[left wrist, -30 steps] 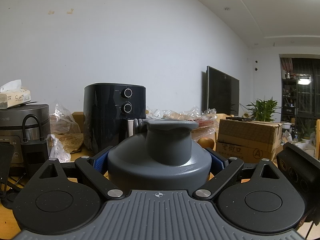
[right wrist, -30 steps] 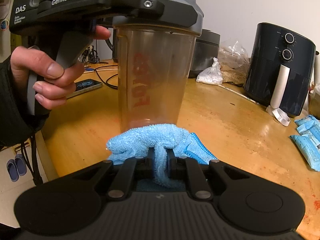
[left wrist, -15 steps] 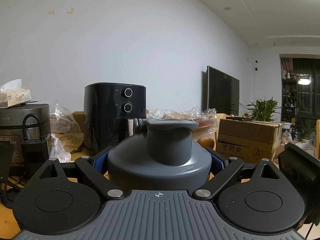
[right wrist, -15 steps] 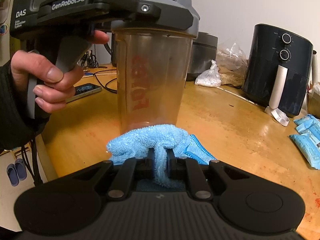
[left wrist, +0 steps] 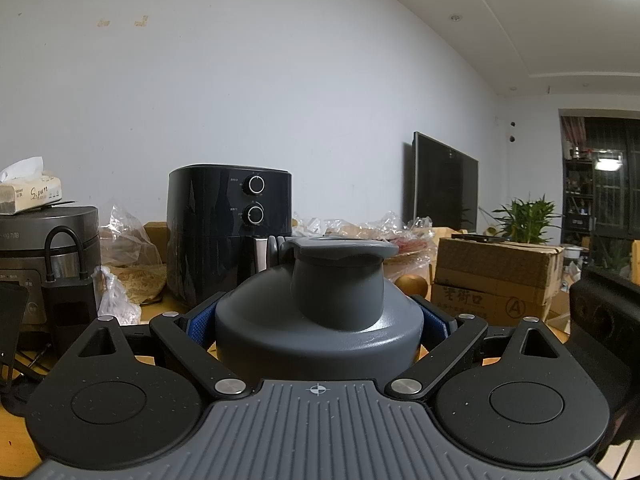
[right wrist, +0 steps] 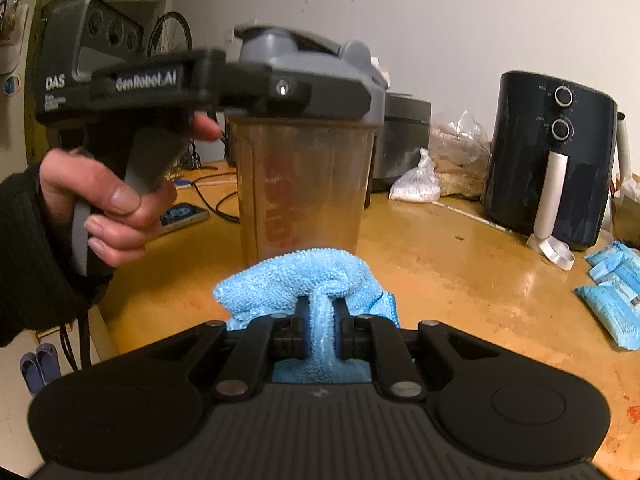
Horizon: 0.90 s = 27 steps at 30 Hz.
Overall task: Clean container
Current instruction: 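Rub the blue cloth against the bottle base with the right tool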
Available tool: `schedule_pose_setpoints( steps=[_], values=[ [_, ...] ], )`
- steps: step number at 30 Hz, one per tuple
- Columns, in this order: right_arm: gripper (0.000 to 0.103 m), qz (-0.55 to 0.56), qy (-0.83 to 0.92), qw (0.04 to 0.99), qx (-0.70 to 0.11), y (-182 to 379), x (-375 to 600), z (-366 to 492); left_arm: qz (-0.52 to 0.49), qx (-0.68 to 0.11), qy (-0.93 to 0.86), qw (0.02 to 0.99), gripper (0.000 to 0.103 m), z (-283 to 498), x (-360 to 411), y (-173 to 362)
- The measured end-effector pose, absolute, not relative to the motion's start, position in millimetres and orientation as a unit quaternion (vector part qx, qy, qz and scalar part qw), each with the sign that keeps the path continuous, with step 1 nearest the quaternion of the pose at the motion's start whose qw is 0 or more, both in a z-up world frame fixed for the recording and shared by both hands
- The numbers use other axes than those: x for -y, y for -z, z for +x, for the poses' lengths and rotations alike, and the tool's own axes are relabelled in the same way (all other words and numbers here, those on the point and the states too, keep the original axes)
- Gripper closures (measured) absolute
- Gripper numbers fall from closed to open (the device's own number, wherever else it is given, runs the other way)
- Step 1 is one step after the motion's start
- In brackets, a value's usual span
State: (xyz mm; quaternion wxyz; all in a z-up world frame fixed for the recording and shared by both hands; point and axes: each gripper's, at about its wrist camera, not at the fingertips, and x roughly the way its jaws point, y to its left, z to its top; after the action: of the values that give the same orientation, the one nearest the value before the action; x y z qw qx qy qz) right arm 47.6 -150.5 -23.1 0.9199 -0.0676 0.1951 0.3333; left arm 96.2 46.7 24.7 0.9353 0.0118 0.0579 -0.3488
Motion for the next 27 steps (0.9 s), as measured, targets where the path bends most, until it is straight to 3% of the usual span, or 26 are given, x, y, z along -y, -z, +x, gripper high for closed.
schedule_pose_setpoints(
  steps=[27],
  values=[
    [0.098,-0.022,-0.348,0.934,-0.082,-15,163,23,0.015,-0.057,0.344,0.937,0.008,96,-46,-23]
  ],
)
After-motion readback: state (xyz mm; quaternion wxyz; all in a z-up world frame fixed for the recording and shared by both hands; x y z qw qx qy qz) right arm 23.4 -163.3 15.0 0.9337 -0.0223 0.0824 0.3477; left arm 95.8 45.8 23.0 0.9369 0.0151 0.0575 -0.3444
